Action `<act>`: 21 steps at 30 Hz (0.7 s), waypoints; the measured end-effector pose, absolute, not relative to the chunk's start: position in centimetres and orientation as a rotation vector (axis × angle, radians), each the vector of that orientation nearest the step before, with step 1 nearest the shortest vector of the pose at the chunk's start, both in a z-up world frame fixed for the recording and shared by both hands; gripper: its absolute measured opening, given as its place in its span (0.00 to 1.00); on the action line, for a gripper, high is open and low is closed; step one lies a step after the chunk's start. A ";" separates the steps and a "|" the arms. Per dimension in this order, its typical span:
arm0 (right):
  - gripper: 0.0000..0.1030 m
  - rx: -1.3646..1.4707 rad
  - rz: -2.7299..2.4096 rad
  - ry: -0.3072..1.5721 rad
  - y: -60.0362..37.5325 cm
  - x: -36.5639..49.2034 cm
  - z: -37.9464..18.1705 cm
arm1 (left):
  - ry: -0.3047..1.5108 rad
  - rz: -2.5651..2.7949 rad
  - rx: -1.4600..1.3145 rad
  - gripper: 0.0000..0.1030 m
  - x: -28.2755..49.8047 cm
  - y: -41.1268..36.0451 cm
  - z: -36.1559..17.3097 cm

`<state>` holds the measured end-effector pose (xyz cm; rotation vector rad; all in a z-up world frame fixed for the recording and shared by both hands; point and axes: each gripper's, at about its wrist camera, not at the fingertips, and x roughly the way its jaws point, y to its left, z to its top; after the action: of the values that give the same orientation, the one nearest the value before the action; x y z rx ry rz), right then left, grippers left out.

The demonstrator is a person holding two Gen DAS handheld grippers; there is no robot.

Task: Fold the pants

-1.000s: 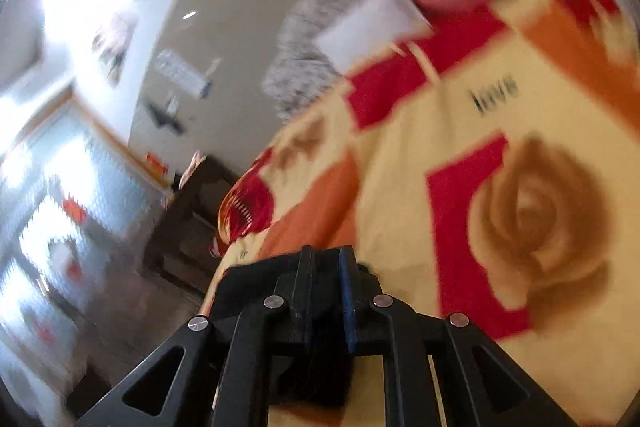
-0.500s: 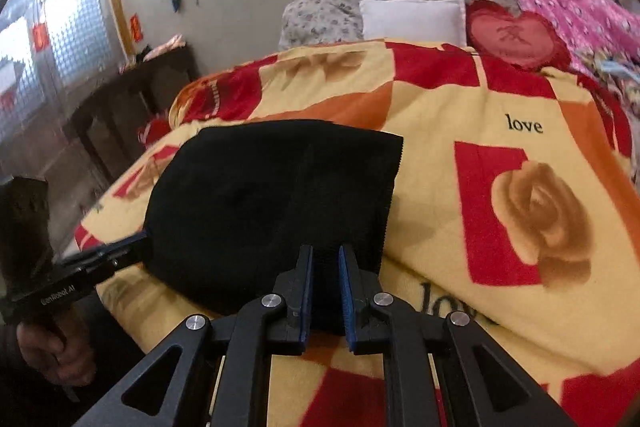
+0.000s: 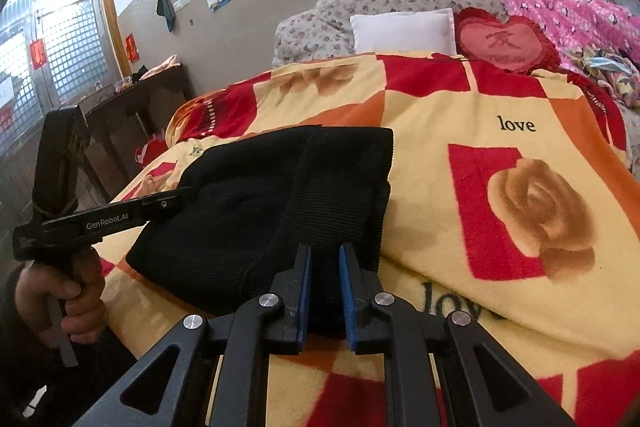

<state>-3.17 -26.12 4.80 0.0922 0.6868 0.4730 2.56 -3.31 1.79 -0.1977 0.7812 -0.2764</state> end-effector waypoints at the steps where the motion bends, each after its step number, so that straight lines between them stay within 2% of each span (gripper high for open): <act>1: 0.12 0.097 0.474 0.687 -26.2 -3.1 4.8 | 0.787 -0.276 -0.212 0.09 2.7 -3.0 2.0; 7: 0.12 0.097 0.470 0.680 -26.2 -3.3 4.7 | 0.712 -0.269 -0.254 0.09 4.5 -1.9 5.4; 10: 0.12 0.106 0.476 0.680 -26.4 -3.3 4.7 | 0.860 -0.218 -0.220 0.11 8.3 -2.3 2.9; 15: 0.12 0.109 0.481 0.676 -26.4 -3.4 4.6 | 0.873 -0.167 -0.213 0.12 9.0 -1.5 2.0; 21: 0.13 0.130 0.485 0.674 -26.7 -3.4 4.7 | 0.670 -0.194 -0.176 0.12 4.2 -2.5 6.0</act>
<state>-3.43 -26.72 4.66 0.1300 0.6740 0.4850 4.22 -2.48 5.97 -0.1761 0.6704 -0.1939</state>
